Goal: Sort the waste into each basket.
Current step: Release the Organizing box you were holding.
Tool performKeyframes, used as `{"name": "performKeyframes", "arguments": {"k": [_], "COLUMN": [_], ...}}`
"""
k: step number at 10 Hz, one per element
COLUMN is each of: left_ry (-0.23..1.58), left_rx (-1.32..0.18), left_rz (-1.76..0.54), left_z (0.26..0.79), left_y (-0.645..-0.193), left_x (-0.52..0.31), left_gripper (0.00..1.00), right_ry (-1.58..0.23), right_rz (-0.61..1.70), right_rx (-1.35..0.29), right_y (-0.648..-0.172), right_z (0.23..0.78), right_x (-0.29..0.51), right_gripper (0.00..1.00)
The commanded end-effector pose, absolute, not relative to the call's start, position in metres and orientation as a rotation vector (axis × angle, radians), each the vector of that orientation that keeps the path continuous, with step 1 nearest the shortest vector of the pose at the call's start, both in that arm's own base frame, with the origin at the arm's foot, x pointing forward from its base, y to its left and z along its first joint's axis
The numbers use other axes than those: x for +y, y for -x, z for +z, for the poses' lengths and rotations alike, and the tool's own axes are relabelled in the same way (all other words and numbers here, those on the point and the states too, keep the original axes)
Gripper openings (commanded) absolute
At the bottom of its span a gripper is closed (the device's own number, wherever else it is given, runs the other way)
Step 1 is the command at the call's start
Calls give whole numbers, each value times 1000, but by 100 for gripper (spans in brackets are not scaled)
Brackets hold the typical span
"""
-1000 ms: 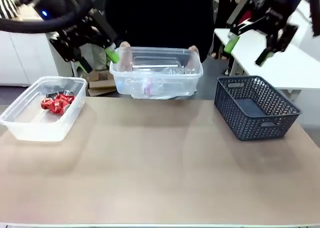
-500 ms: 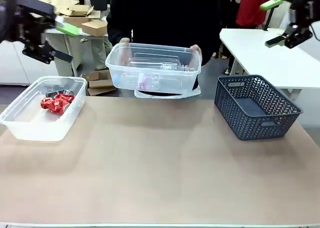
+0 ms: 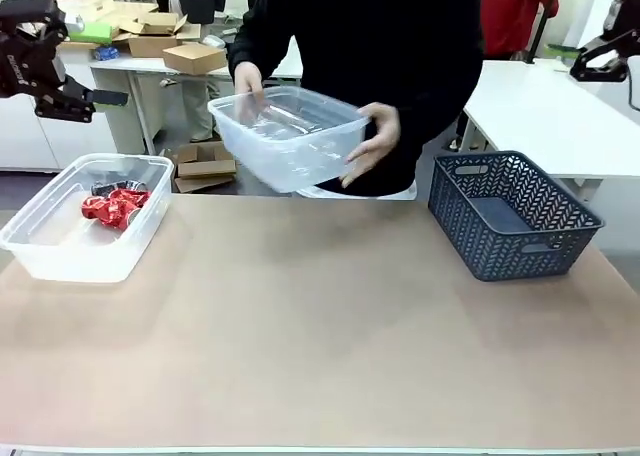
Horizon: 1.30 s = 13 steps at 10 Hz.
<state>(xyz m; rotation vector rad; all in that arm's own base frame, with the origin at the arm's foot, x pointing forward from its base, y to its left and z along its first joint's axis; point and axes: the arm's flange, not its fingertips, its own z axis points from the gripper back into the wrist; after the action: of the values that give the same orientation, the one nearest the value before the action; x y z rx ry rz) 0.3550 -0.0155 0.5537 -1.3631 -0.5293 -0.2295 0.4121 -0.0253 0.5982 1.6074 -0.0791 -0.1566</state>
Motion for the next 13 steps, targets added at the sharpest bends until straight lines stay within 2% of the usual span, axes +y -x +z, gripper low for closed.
{"name": "performKeyframes", "arguments": {"k": [1,13], "left_ry": [1337,1337], "left_rx": [-517,-517], "left_rz": [-248,-248], "left_z": [562,562], "left_y": [-350,-350], "left_x": [-16,-16], "left_gripper": [100,100], "right_ry": [-1539,-1539], "right_rz": [-88,-88], "right_rx": [-53,-53], "right_y": [-406,-406], "right_z": [609,609], "right_x": [-28,-28], "right_gripper": [100,100]}}
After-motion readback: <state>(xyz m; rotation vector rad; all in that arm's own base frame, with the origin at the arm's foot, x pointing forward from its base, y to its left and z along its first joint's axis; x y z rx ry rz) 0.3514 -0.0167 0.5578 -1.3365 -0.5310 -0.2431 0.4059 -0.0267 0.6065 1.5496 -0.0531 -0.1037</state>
